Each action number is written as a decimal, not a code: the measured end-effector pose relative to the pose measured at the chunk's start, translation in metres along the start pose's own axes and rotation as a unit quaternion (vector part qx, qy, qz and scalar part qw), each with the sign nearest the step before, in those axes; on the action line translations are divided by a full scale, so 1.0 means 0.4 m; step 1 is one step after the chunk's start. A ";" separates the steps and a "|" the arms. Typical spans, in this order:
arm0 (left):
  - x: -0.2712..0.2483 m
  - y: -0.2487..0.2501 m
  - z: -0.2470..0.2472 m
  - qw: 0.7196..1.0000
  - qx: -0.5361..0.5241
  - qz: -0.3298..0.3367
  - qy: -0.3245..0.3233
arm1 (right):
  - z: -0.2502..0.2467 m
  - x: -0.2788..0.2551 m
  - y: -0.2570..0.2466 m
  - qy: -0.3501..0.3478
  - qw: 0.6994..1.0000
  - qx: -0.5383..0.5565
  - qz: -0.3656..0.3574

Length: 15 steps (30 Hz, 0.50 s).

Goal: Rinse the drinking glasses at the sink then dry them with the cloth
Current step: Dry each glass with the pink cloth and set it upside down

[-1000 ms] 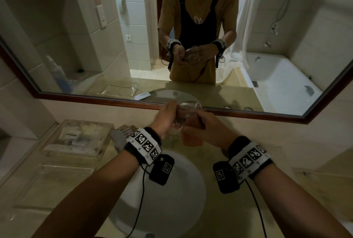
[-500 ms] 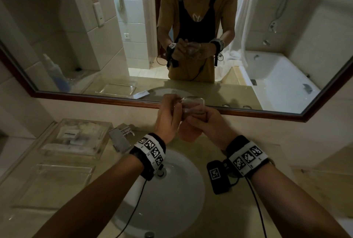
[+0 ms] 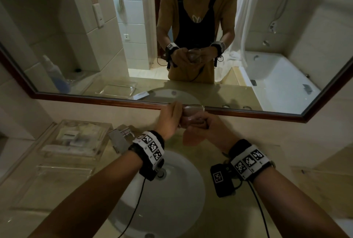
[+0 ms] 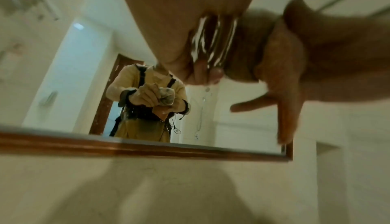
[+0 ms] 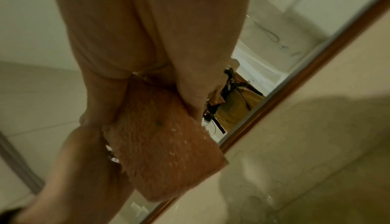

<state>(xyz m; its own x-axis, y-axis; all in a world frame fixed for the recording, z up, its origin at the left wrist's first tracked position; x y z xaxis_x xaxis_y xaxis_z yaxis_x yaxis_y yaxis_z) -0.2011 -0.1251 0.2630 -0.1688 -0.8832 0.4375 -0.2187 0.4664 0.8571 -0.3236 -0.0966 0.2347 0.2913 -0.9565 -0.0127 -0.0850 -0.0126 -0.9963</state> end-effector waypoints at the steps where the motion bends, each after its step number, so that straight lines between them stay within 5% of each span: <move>1: -0.003 0.029 -0.004 0.998 0.029 0.062 0.010 | 0.000 -0.002 0.004 -0.001 1.000 0.019 0.002; 4: -0.017 0.075 -0.011 0.981 0.079 0.176 0.029 | 0.007 -0.002 0.008 -0.015 0.995 0.098 0.011; 7: -0.021 0.062 -0.011 0.983 0.058 0.168 0.039 | 0.006 -0.002 0.000 -0.017 0.997 0.073 0.012; 8: -0.017 0.034 -0.011 0.992 0.017 0.120 0.039 | 0.004 -0.004 -0.006 -0.014 0.999 0.048 0.007; 10: -0.018 -0.077 0.013 0.988 -0.130 -0.083 0.012 | 0.007 -0.006 -0.007 -0.023 1.000 -0.013 -0.005; 12: -0.066 -0.163 0.077 0.910 -0.285 -0.297 -0.057 | 0.024 -0.014 -0.003 -0.038 0.997 -0.068 -0.005; 14: -0.093 -0.181 0.092 0.879 -0.284 -0.377 -0.063 | 0.036 -0.020 0.003 -0.044 0.996 -0.074 -0.002; 15: -0.084 -0.181 0.074 0.900 -0.234 -0.367 -0.032 | 0.036 -0.020 0.003 -0.038 0.997 -0.071 0.002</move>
<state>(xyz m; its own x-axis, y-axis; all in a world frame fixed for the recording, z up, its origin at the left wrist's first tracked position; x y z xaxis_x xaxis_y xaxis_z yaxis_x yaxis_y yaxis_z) -0.2081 -0.1277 0.1780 -0.2025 -0.9333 -0.2966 0.1318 -0.3260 0.9361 -0.3122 -0.0848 0.2323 0.3621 -0.9317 -0.0281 -0.2189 -0.0557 -0.9742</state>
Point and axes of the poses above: each hand's wrist, its own x-axis towards the middle knuckle, its own z-axis out of the palm, y = z × x, the point moved 10 cm from there along x, towards the middle knuckle, and after that the axes turned 7 degrees about z, right-handed, at the moved point
